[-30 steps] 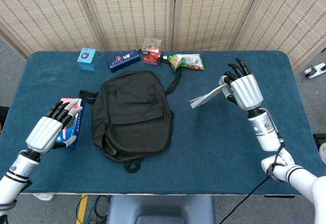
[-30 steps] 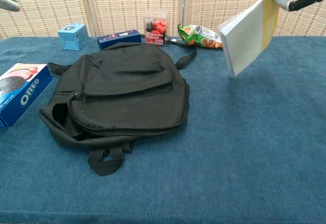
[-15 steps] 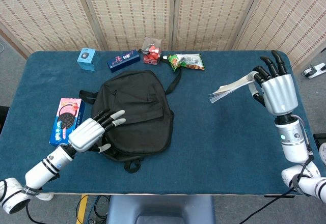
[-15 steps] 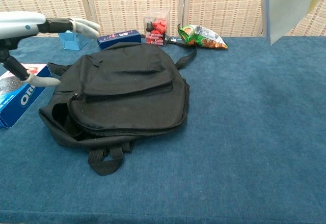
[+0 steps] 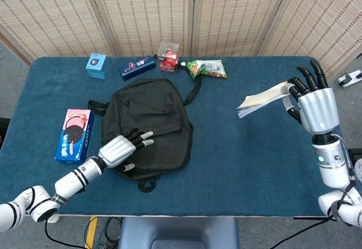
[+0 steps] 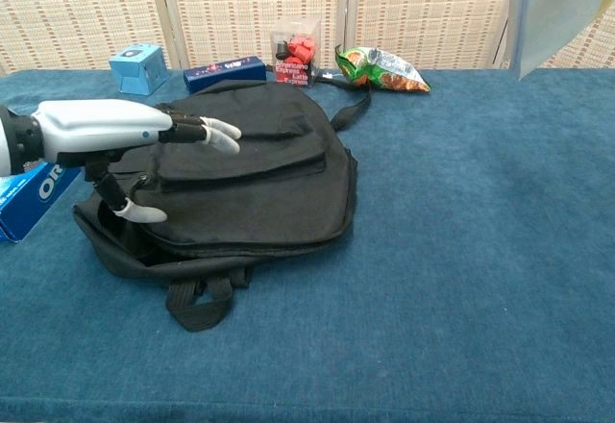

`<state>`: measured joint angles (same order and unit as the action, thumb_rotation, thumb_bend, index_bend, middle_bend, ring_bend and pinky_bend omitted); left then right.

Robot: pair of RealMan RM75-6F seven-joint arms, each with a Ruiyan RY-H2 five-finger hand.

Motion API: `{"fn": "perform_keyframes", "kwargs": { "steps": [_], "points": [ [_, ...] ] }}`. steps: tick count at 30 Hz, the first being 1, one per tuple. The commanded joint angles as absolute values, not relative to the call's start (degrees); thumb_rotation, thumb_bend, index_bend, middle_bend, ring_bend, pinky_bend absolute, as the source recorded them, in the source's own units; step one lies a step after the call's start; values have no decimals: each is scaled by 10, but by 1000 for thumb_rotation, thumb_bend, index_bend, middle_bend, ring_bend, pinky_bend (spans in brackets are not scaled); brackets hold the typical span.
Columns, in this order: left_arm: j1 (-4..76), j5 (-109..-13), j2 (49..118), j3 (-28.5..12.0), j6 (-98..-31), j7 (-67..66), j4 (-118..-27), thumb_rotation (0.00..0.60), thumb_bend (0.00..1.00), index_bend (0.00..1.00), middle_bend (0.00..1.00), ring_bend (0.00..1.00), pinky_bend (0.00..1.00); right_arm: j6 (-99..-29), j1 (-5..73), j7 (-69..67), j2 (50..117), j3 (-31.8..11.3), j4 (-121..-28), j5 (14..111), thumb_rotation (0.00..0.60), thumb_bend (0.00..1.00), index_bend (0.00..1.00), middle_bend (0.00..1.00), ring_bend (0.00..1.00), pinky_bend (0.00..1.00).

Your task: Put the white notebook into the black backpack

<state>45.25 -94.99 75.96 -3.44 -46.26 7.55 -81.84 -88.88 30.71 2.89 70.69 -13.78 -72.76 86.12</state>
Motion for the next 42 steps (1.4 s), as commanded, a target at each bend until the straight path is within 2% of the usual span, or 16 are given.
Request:
{"fn": "perform_keyframes", "kwargs": {
  "steps": [1, 12, 19, 24, 26, 32, 38, 42],
  "points": [
    [462, -930, 764, -29, -439, 62, -814, 600, 288, 99, 0, 65, 0, -888, 306, 27, 709, -139, -724, 862, 600, 379, 742, 463, 196, 79],
    [471, -875, 756, -15, -395, 21, -831, 600, 288, 83, 0, 64, 0, -880, 307, 9, 726, -137, -701, 872, 600, 374, 743, 463, 197, 79],
    [473, -853, 792, -22, -405, 17, -800, 600, 288, 95, 0, 68, 0, -880, 306, 3, 734, -136, -695, 878, 600, 367, 743, 463, 197, 79],
    [465, -856, 838, -31, -444, 74, -750, 600, 288, 225, 0, 82, 2, -883, 303, -1, 735, -138, -694, 877, 600, 367, 750, 465, 197, 79],
    [462, -860, 853, -34, -460, 100, -732, 600, 288, 320, 16, 96, 8, -885, 302, -2, 735, -140, -694, 877, 600, 367, 752, 465, 197, 78],
    [447, -880, 901, -40, -531, 172, -666, 600, 288, 572, 152, 203, 54, -889, 298, -5, 735, -143, -693, 875, 600, 367, 752, 466, 198, 79],
    [438, -879, 928, -47, -570, 209, -628, 600, 288, 690, 279, 277, 68, -891, 295, -11, 737, -145, -691, 874, 600, 367, 752, 468, 199, 78],
    [437, -876, 933, -48, -573, 218, -619, 600, 318, 721, 340, 330, 72, -893, 295, -14, 739, -147, -688, 874, 600, 367, 752, 468, 199, 78]
  ]
}}
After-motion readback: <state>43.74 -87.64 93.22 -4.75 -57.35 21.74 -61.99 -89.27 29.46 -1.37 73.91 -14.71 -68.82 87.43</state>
